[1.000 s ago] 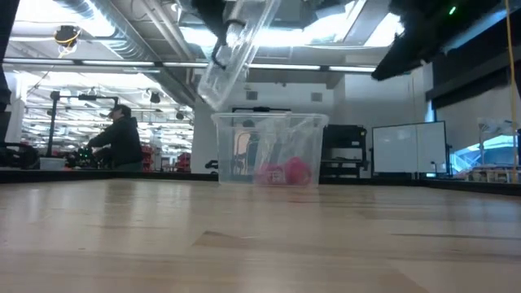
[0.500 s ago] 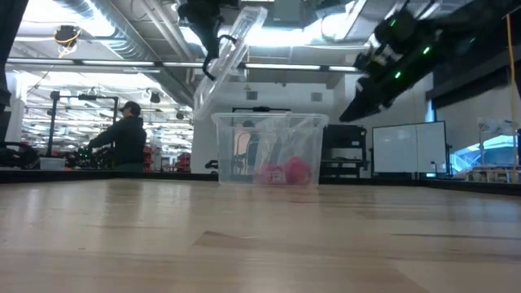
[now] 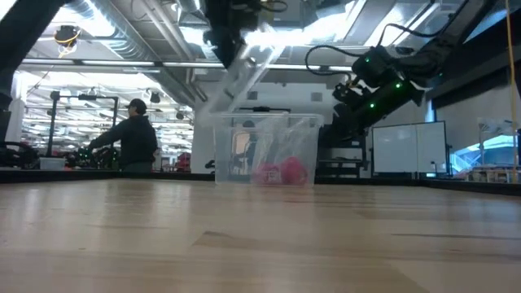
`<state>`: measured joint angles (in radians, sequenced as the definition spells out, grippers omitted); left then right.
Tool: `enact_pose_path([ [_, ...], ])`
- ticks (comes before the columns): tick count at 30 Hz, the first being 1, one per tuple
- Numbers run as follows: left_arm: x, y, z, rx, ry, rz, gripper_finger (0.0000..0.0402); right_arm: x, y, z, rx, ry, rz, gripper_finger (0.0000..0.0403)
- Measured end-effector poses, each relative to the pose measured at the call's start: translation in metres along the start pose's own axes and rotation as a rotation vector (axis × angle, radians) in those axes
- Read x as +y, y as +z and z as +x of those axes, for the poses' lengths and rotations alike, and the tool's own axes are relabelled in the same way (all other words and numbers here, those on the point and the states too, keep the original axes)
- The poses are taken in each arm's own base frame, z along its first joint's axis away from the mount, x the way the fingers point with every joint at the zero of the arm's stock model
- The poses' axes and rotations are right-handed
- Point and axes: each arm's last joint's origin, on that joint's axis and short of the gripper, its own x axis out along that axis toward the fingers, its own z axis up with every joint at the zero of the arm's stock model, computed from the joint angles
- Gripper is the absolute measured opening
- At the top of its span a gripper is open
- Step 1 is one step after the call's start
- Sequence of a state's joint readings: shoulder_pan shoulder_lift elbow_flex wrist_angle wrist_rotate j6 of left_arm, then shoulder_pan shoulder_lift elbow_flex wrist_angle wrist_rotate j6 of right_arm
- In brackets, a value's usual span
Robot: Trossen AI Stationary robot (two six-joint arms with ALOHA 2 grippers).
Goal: Roll bandage
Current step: Close the transparent bin lid
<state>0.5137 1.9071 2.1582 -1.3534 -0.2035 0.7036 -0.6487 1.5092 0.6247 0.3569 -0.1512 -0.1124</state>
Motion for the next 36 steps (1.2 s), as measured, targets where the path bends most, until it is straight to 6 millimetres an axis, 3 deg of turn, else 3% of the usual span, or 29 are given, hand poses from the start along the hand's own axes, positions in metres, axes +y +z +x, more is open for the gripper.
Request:
enact_pose_path([
  [13,0.006,0.027,0.059,-0.027,0.011,-0.025,0.0025,0.001,0.004,0.005,-0.017,0.07,0.009,0.0198],
  [23,-0.002,0.038,0.088,-0.014,-0.035,-0.055,0.0042,0.001,0.004,0.005,-0.019,0.078,0.027,0.0198],
  [30,-0.005,0.043,0.092,-0.053,-0.043,-0.048,0.0027,0.001,0.004,0.005,-0.017,0.079,0.028,0.0198],
  [36,-0.007,0.044,0.092,-0.063,-0.075,-0.056,0.0046,0.002,0.004,0.005,-0.016,0.079,0.031,0.0198],
])
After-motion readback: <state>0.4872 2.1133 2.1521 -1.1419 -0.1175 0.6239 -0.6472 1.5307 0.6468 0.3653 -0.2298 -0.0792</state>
